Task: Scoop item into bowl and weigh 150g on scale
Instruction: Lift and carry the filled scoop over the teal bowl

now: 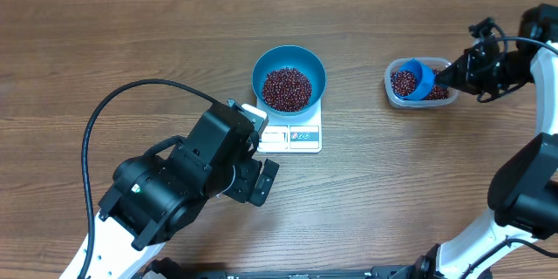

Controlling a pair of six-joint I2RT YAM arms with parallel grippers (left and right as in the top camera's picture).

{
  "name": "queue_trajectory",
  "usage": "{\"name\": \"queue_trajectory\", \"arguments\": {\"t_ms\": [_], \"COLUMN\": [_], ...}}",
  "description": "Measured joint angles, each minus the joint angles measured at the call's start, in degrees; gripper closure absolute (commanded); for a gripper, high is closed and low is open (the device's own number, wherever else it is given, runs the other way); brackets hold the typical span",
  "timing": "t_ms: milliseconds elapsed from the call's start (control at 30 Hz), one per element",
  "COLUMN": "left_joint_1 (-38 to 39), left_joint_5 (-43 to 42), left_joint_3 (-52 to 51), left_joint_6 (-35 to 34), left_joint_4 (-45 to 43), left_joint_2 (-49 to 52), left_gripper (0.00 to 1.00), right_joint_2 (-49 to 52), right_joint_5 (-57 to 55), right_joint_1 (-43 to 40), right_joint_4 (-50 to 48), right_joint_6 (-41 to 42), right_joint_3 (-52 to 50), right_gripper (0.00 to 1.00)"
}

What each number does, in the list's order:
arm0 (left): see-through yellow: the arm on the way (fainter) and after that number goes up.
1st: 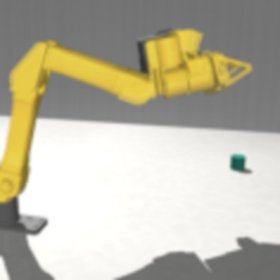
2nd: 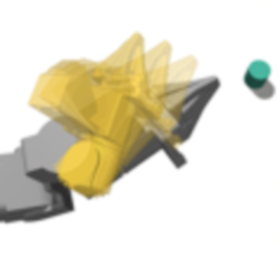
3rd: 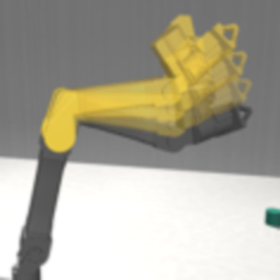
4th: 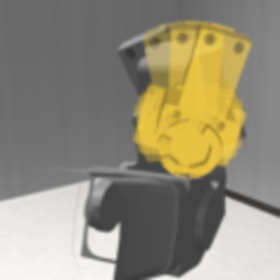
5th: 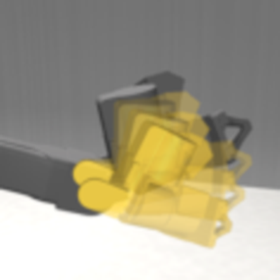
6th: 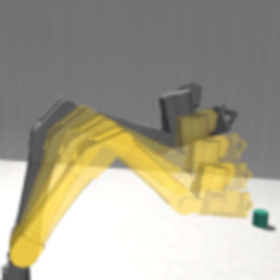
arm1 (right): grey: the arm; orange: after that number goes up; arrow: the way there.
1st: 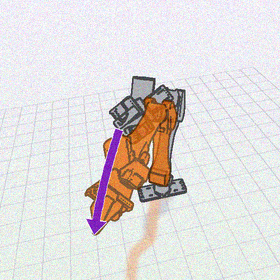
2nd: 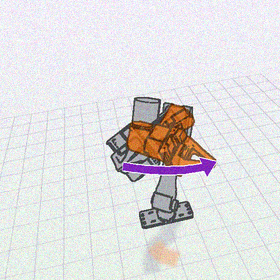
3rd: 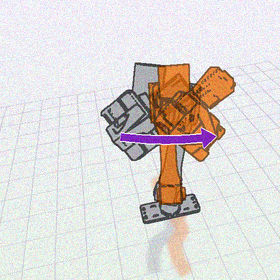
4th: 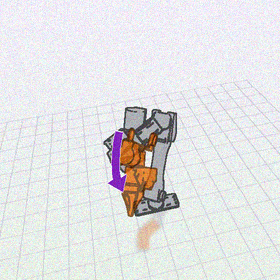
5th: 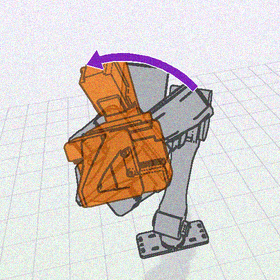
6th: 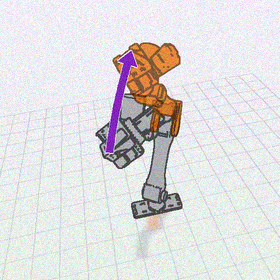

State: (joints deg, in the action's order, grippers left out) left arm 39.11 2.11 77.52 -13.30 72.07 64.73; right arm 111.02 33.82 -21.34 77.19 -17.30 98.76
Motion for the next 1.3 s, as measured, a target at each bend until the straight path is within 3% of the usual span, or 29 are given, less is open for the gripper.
{"name": "queue_trajectory", "arguments": {"t_ms": [367, 633, 833, 1100, 1300], "left_joint_1": [0.00, 0.00, 0.00, 0.00, 0.00], "left_joint_5": [0.00, 0.00, 0.00, 0.00, 0.00], "left_joint_3": [0.00, 0.00, 0.00, 0.00, 0.00], "left_joint_6": [0.00, 0.00, 0.00, 0.00, 0.00], "left_joint_4": [0.00, 0.00, -0.02, 0.00, -0.02], "left_joint_2": [0.00, 0.00, 0.00, 0.00, 0.00], "left_gripper": [0.00, 0.00, 0.00, 0.00, 0.01], "right_joint_2": [0.07, 0.07, 0.04, -0.76, -1.84], "right_joint_5": [8.83, 18.82, 19.63, 12.90, 6.99], "right_joint_1": [-8.26, -8.09, -0.17, 16.55, 24.83], "right_joint_4": [2.27, 4.57, 3.34, -0.76, -2.16], "right_joint_6": [-4.81, -8.33, -8.63, -4.31, -1.75], "right_joint_3": [0.00, 0.00, 2.56, 14.45, 17.86], "right_gripper": [0.96, 0.96, 0.96, 0.96, 0.96]}}
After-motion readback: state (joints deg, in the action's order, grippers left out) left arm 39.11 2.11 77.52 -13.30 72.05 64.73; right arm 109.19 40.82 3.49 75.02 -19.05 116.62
